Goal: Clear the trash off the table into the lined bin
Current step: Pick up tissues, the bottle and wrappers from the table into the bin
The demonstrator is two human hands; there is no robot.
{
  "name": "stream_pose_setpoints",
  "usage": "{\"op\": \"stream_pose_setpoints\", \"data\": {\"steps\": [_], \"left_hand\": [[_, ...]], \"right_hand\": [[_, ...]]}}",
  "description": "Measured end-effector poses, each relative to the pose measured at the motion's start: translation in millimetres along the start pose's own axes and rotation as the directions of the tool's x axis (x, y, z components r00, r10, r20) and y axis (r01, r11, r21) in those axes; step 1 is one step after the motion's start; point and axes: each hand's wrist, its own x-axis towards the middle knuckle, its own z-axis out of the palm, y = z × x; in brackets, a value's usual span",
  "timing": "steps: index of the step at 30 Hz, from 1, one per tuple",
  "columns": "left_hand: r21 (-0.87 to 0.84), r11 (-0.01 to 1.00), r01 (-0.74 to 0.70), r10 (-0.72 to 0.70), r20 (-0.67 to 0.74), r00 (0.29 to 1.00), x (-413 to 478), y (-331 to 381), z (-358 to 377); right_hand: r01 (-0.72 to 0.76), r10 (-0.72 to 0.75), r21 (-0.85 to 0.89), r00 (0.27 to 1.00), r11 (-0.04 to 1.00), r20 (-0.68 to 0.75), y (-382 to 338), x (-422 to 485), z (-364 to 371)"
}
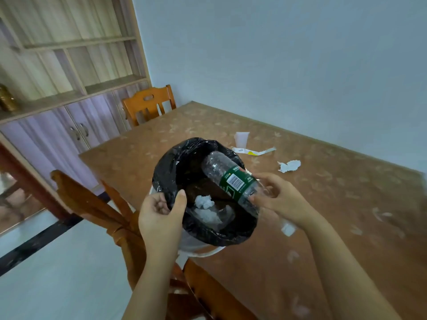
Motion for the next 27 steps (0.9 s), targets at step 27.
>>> {"op": "stream_pose_setpoints", "data": {"steps": [27], "left_hand": [[0.189, 0.982, 0.020, 0.005, -0.127, 0.992, 54.1, -33.2, 59.6]], "right_hand": [[-0.166, 0.152, -0.018, 0.936, 0.986, -0.316, 91.1, 92.9, 1.8]]}}
